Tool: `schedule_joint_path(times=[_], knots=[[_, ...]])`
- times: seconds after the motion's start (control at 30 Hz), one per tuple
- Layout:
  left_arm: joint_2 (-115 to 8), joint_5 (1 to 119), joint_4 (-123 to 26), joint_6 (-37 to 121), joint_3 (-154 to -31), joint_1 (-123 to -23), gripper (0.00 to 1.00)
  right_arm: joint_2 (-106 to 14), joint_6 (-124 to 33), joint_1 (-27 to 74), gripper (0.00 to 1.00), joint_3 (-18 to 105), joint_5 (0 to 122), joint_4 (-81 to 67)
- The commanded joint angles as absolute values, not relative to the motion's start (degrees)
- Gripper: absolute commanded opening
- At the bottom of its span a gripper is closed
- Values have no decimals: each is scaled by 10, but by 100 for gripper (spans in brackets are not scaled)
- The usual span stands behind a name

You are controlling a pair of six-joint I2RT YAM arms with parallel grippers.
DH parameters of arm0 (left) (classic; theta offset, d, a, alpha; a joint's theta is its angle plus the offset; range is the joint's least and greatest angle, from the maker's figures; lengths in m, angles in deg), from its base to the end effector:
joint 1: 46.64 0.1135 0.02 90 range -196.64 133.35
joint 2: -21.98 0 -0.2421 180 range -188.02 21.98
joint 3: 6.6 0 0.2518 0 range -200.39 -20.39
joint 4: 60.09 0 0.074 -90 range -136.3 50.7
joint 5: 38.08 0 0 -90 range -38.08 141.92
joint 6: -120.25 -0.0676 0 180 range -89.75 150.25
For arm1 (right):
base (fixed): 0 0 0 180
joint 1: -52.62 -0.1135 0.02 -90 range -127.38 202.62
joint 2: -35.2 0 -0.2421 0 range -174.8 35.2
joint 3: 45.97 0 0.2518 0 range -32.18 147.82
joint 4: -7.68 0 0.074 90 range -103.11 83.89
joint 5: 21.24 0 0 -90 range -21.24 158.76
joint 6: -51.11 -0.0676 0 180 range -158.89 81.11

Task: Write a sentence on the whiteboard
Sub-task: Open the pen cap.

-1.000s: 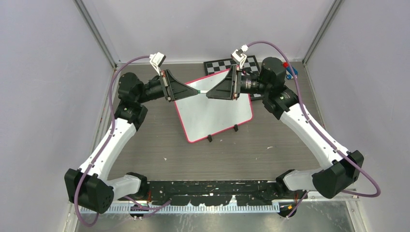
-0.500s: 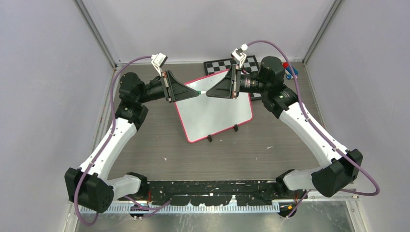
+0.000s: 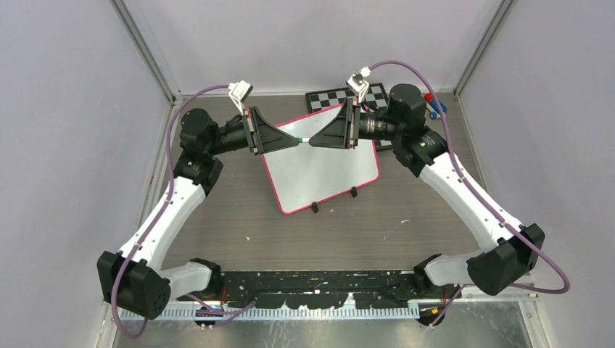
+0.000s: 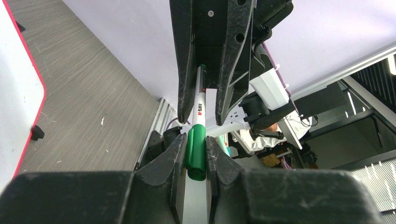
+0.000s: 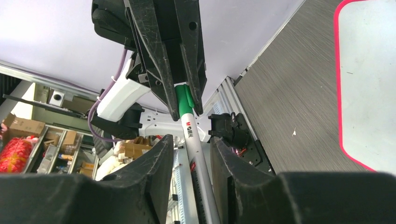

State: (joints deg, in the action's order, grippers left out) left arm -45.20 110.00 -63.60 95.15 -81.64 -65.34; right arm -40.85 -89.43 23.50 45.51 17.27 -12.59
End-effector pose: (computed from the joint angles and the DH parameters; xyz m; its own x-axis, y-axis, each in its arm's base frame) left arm 0.2498 -0.1451 0.3927 -0.7881 -0.2387 -0.5674 0.5754 0.0420 -0.8168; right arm 0.2538 0.2020 0.4057 -0.8067 0.1009 -0.5823 -0.5686 0.1363 0.8113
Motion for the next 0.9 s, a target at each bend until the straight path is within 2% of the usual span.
schedule_joint_path(times=[0.0, 0.13, 0.37, 0.6, 0.87], knots=[[-451, 1100, -640, 939, -815, -660, 0, -407, -885, 227, 36, 486, 169, -115], [-453, 1101, -639, 940, -817, -660, 0, -407, -884, 227, 27, 484, 163, -114], [-456, 1100, -631, 934, -818, -657, 0, -404, -868, 226, 1, 480, 155, -126], [-456, 1102, -664, 959, -799, -624, 0, -391, -853, 248, 0, 483, 158, -155], [-440, 1121, -716, 1000, -746, -542, 0, -373, -866, 354, 0, 485, 151, -153]])
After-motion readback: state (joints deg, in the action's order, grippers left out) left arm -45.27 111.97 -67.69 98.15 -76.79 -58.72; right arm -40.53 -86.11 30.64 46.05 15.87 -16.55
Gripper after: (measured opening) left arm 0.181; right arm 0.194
